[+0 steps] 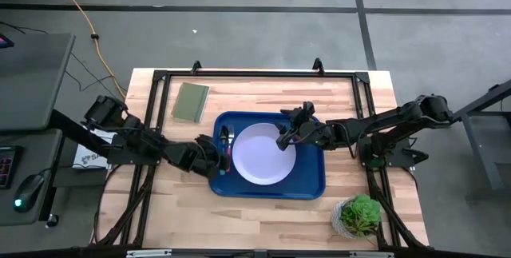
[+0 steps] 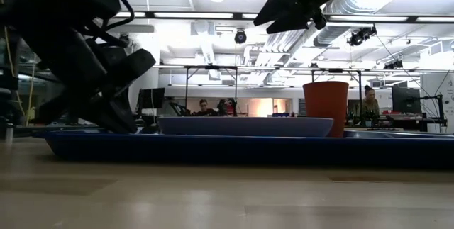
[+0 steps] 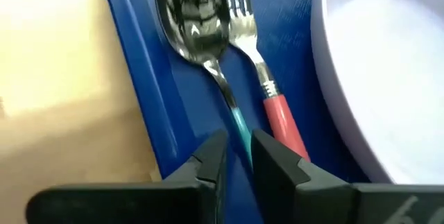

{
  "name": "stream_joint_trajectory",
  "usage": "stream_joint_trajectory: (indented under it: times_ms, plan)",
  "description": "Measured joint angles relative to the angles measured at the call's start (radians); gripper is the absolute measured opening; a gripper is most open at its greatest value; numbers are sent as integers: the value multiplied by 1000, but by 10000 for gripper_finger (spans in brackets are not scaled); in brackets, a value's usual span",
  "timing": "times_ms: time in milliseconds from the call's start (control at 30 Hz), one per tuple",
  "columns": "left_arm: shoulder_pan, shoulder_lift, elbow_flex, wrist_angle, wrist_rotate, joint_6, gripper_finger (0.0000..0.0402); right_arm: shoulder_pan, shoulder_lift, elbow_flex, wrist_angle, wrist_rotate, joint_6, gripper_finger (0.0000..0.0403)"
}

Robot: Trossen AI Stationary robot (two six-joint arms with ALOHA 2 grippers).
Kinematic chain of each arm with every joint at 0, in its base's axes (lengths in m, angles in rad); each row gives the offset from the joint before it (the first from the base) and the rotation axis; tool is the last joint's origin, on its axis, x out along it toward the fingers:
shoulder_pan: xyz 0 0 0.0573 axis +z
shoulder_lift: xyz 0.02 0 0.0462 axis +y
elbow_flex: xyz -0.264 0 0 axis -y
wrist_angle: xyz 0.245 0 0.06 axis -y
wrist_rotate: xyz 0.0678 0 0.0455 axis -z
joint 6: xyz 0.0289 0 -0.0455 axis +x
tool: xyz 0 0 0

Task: Pick and place plate/cup/fork/spoon on tray
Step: Return to Home Position

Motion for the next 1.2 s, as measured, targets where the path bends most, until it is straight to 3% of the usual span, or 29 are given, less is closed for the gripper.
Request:
stream_joint_trajectory:
  times_ms: [167, 300, 467, 600, 833, 967, 1200]
  plan:
    - [44, -72, 0, -85, -5, 125, 51, 0, 0, 0, 0, 0, -6, 220]
    - [82, -226, 0, -181, -78, 251, 52, 1, 0, 0, 0, -15, -48, 220]
    - [112, -491, 0, -98, -168, 644, 51, 19, 0, 0, 0, -25, -120, 220]
    - [147, -658, 0, 83, 2, 1106, 51, 42, -14, 0, 0, -29, -169, 220]
    - [195, -763, -27, 315, 253, 1603, 44, 63, -108, 0, -58, -32, -187, 220]
    - [228, -794, -92, 445, 363, 1699, 13, 59, -205, 0, -172, -30, -154, 220]
    - [355, -877, -219, 541, 526, 1637, 1, 59, -390, 0, -410, -36, -51, 195]
